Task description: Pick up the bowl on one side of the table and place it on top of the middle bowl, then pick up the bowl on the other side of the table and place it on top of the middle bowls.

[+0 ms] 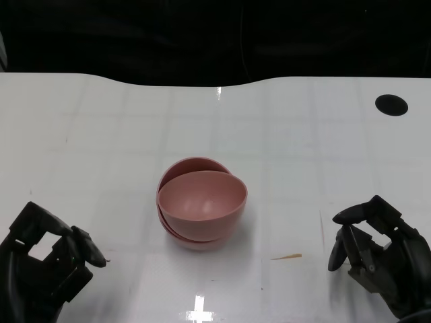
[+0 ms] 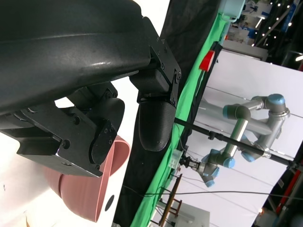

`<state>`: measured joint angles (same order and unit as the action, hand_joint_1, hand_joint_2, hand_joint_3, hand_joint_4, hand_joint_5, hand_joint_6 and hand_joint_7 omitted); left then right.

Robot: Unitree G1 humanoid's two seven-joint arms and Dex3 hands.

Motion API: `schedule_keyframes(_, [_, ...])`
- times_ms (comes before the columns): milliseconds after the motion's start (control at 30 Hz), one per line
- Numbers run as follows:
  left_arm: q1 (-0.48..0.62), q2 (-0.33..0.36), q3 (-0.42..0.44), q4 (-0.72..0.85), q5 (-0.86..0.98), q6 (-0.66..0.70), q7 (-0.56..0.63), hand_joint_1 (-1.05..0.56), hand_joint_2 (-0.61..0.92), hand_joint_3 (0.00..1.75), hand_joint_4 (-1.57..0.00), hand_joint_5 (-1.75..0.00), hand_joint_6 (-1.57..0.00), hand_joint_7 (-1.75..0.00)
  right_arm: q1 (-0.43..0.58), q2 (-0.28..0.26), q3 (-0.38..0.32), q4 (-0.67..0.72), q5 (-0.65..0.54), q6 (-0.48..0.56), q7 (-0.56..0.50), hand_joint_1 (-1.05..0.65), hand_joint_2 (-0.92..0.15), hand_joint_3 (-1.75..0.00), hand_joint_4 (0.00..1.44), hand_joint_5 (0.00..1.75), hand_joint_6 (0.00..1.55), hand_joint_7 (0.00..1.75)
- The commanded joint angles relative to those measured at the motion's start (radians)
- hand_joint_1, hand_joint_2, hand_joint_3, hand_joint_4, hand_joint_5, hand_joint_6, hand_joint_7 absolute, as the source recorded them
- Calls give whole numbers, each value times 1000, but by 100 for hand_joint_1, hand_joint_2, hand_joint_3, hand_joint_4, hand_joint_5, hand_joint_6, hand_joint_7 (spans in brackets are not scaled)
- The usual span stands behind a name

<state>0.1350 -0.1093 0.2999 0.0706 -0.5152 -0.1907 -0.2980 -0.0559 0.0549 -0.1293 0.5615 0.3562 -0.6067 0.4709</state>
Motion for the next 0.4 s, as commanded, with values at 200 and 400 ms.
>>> schedule_keyframes(200, [3,10,6,0,18,-16,4,10,63,147,-94,-175,-73,-175,-2,-8,-23,-8,1,-10,-4,-16,-79,-70,81,175,65,153])
schedule_keyframes(400, [2,11,8,11,14,-27,-6,9,63,147,-94,-175,-72,-175,-8,-5,-31,12,-10,-43,-4,-17,-78,-71,81,175,65,153])
